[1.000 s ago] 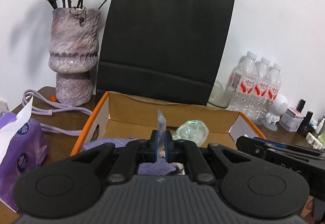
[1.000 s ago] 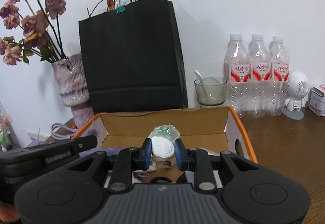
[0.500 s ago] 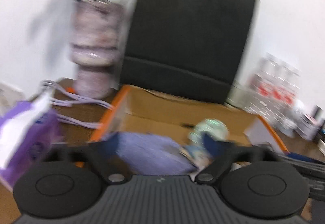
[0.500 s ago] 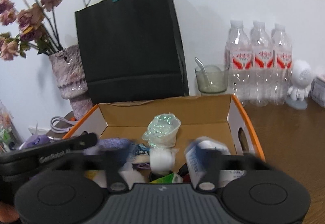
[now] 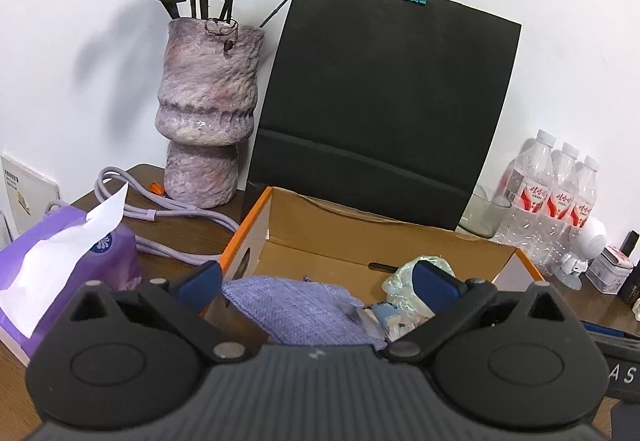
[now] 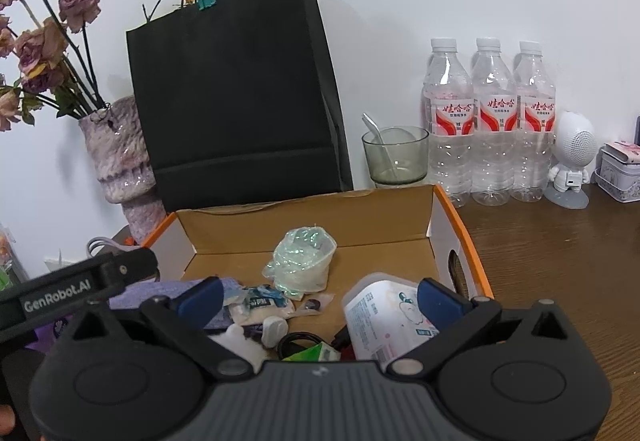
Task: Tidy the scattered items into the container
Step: 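Grasp the white round disc with the right tool while the left grasps the white lid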
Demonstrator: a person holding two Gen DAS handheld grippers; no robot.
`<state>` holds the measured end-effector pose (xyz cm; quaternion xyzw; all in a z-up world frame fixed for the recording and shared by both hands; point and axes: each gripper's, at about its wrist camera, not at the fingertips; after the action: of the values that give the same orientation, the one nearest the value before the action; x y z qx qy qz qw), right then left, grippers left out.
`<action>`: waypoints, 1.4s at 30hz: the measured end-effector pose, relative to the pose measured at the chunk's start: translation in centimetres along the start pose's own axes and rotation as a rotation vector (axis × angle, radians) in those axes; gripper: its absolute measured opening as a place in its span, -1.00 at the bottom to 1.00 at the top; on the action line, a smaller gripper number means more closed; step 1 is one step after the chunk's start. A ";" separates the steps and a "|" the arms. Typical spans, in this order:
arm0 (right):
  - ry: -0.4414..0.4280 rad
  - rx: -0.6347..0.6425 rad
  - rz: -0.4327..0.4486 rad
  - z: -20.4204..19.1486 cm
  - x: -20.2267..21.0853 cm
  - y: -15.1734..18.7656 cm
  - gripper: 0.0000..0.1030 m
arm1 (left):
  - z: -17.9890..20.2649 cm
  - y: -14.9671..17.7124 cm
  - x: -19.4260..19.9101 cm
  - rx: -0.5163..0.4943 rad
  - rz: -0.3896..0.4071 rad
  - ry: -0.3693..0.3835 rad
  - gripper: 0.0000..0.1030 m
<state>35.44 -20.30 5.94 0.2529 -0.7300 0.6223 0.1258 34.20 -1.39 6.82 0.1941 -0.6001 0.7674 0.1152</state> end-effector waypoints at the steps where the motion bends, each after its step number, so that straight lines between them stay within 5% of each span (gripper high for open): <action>1: 0.000 -0.002 -0.001 0.0 0.0 0.0 1.00 | 0.0 0.0 0.0 -0.002 0.000 0.001 1.00; 14: 0.010 -0.001 0.001 0.1 0.3 0.1 1.00 | -0.1 -0.1 1.1 0.000 0.012 0.013 1.00; 24: -0.001 0.040 0.018 0.0 4.4 1.6 1.00 | -1.3 1.4 6.3 -0.028 0.040 0.032 1.00; 42: 0.070 0.130 -0.083 2.1 10.5 8.7 1.00 | -4.3 7.0 11.5 -0.128 -0.077 0.031 1.00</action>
<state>22.30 -23.73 3.41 0.2684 -0.6720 0.6713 0.1603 20.35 0.31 4.83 0.1973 -0.6380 0.7255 0.1661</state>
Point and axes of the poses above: each gripper's, at about its wrist camera, not at the fingertips, and x roughly against the way its jaws point, z to its right, y to its underside
